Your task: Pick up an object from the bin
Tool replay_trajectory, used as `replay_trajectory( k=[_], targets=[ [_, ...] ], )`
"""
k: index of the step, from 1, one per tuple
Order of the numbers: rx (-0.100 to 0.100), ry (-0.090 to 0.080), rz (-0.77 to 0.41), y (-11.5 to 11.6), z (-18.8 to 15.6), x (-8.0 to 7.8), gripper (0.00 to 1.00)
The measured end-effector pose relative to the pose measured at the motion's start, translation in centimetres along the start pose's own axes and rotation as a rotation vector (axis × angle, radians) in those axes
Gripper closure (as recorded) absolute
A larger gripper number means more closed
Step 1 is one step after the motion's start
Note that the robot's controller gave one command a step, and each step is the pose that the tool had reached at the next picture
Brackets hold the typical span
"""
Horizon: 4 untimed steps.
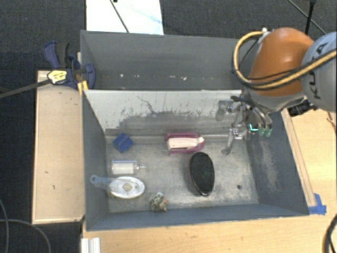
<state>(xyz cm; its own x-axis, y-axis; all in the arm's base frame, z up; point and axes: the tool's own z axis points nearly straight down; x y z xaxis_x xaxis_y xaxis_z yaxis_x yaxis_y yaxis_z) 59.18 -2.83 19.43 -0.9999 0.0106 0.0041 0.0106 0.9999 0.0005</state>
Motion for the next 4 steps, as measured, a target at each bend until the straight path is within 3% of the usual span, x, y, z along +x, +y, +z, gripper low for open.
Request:
replay_trajectory(
  k=[1,2,3,4],
  targets=[
    [0.006,-0.017,-0.33,3.1,11.8,1.4,0.0],
    [0.003,-0.022,-0.429,4.1,11.9,6.8,0.0],
    [0.005,-0.022,-0.789,3.8,12.1,6.9,0.0],
    [0.007,-0.011,-1.267,3.2,12.2,8.9,0.0]
  ],
)
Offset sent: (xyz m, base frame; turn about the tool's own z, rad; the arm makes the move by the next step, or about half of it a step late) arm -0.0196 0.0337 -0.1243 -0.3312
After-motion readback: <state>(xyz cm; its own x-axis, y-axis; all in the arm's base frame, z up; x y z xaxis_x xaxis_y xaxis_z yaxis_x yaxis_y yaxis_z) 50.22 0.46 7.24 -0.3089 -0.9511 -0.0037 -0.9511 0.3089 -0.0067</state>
